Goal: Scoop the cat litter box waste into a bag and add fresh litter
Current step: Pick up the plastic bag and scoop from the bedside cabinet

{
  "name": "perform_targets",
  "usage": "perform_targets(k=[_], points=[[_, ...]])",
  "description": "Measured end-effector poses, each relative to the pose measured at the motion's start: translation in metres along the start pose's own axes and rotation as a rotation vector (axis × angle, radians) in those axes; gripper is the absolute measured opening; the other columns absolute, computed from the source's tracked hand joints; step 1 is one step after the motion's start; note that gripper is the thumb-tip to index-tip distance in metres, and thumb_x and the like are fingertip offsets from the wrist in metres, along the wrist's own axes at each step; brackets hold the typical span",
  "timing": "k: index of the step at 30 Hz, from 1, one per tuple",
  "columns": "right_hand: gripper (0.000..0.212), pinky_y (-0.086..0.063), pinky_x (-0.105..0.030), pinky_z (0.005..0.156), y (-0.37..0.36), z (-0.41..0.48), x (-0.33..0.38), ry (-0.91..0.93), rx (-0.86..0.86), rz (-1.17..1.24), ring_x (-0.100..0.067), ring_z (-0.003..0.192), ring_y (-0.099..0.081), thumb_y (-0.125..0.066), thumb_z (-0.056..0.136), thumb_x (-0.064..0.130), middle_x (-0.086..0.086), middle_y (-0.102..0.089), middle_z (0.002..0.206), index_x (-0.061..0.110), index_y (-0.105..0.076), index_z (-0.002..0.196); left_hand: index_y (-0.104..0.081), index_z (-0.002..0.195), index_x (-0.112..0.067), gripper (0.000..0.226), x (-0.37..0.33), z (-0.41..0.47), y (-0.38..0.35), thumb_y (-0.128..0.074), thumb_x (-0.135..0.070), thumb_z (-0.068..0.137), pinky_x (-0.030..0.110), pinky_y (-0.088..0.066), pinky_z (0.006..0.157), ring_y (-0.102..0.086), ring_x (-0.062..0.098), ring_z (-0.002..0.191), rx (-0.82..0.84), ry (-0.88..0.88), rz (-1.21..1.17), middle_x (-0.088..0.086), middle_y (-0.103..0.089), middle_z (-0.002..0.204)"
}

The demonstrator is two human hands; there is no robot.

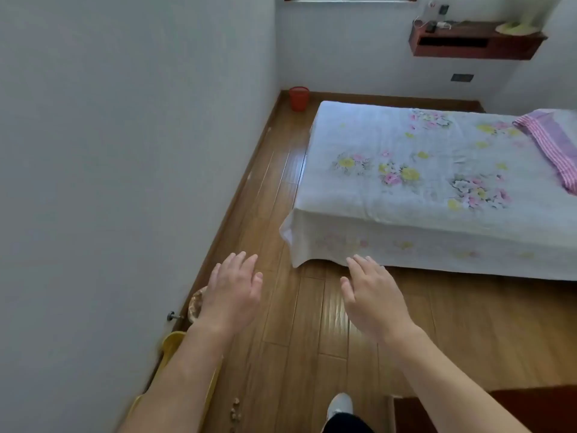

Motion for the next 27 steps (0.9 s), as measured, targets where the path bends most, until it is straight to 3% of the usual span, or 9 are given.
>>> perform_targets(k=[17, 22, 27], points=[[0.051, -0.016, -0.037, 0.121, 0.063, 0.169, -0.115, -0.072, -0.024, -0.018, -0.019, 0.147, -0.024, -0.029, 0.103, 0.035, -0.001, -0.035, 0.156, 0.015, -0.035, 0.15, -0.03, 0.154, -0.025, 0.051, -0.106, 0.194, 0.007, -0.029, -0.04, 0.105, 0.042, -0.01, 0.125, -0.013, 0.013, 0.151, -0.009, -0.099, -0.06, -0.005, -0.025, 0.162], [0.041, -0.03, -0.035, 0.112, 0.077, 0.224, -0.128, -0.142, -0.068, -0.057, -0.022, 0.129, -0.043, -0.032, 0.102, 0.031, -0.003, -0.052, 0.136, 0.012, -0.047, 0.136, -0.031, 0.152, -0.025, 0.049, -0.124, 0.277, 0.004, -0.03, -0.038, 0.105, 0.043, -0.013, 0.124, -0.016, 0.015, 0.151, 0.012, -0.2, -0.046, -0.003, -0.027, 0.161], [0.033, -0.04, -0.036, 0.101, 0.09, 0.274, -0.146, -0.26, -0.111, -0.026, -0.023, 0.114, -0.051, -0.034, 0.099, 0.028, -0.001, -0.056, 0.118, 0.013, -0.052, 0.122, -0.032, 0.152, -0.023, 0.049, -0.157, 0.357, 0.005, -0.03, -0.036, 0.105, 0.041, -0.013, 0.124, -0.017, 0.016, 0.151, 0.048, -0.35, -0.014, -0.002, -0.029, 0.16]])
Point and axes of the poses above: each hand's wrist, its own z-axis towards the middle knuckle, its own y-axis out of the back of the hand, x = y × z, the point moved 9 cm from there along z, towards the middle knuckle
